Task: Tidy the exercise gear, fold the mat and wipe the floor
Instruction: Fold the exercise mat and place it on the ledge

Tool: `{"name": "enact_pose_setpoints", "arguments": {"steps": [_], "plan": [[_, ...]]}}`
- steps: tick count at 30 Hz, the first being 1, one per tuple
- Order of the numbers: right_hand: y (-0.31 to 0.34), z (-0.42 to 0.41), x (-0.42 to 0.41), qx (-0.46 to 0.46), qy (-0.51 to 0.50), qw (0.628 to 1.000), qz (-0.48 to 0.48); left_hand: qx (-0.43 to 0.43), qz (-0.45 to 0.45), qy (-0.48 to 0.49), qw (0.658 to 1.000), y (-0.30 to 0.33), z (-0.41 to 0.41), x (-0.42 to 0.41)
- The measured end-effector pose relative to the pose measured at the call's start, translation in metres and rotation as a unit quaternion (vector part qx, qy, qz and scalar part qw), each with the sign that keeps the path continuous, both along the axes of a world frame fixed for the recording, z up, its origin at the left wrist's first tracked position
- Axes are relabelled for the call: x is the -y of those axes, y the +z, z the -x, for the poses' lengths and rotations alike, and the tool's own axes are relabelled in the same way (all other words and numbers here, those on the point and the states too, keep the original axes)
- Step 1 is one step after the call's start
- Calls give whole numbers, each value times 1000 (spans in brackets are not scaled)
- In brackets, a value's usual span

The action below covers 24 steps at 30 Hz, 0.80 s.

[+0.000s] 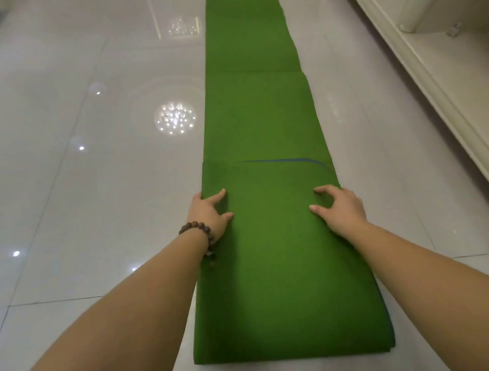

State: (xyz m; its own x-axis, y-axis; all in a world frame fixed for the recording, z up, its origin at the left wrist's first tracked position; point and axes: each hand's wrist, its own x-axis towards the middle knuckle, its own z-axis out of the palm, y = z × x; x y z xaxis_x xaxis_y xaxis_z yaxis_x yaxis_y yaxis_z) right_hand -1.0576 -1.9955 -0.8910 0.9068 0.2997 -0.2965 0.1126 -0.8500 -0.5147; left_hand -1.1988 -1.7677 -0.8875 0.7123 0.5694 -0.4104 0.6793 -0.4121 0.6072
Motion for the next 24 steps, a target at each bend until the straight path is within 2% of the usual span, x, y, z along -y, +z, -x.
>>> {"name": "enact_pose_setpoints", "arguments": {"steps": [2, 4, 7, 10, 12, 14, 19, 22, 24], "plan": [[12, -2, 4, -13, -39, 998, -50, 52, 61, 63, 995, 14, 2, -5], [25, -2, 7, -45, -88, 988, -115, 119, 122, 142, 975, 28, 5, -5], [40, 1, 12, -106, -161, 965, -176, 136, 175, 211, 952, 47, 9, 1], [53, 6, 28, -176, -204, 920, -285, 123, 241, 225, 936, 69, 14, -2], [72, 10, 37, -192, -189, 891, -366, 146, 293, 213, 921, 93, 20, -7], [93, 14, 44, -216, -154, 874, -407, 172, 325, 194, 910, 116, 24, -12], [135, 31, 50, -230, -86, 856, -455, 267, 295, 157, 904, 154, 44, -16], [153, 42, 63, -209, -40, 855, -473, 314, 196, 109, 922, 160, 66, -13], [163, 53, 74, -160, 9, 879, -449, 331, 106, 83, 934, 163, 82, -9]]}}
